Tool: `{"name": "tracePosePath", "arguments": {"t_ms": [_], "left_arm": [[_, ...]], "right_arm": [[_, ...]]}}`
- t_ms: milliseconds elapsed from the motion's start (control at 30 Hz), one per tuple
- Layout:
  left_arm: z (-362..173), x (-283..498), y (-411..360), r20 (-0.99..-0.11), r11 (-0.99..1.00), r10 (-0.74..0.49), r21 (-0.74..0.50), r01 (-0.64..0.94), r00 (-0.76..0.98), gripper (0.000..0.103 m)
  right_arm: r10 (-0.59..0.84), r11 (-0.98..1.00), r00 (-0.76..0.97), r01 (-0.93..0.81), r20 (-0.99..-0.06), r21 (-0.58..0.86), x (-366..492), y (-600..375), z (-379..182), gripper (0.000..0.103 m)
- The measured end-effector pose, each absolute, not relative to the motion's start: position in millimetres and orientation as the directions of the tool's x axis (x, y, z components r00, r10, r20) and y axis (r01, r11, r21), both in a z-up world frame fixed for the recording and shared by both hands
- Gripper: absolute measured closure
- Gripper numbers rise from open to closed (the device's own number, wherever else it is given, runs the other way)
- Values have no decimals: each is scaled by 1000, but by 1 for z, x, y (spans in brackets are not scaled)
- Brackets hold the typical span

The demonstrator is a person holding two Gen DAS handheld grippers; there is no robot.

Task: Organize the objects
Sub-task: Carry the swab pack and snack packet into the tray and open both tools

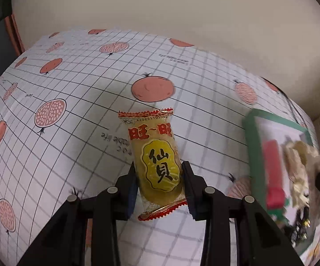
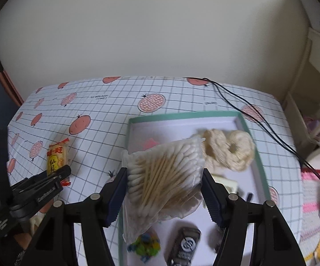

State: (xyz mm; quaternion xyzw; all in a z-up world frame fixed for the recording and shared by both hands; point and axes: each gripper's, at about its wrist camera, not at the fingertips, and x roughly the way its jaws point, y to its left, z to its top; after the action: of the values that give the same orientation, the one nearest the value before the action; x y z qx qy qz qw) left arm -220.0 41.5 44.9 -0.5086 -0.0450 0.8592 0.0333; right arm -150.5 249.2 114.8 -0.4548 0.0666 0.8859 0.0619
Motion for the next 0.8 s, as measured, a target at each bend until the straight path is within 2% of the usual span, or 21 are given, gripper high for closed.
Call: {"name": "tracePosePath", "arguments": {"t_ms": [467,800], "left_arm": [[100,-152,99,-803,-957,280,-193,-215,-526,64],[100,-141,139,-784,-919,377,-250,-306,-494,64]], "right_arm": [[105,-974,-566,-223,-818,29,-105,271,124,36],[116,-952,-535,-299,-837,59,-99,309,105,36]]}}
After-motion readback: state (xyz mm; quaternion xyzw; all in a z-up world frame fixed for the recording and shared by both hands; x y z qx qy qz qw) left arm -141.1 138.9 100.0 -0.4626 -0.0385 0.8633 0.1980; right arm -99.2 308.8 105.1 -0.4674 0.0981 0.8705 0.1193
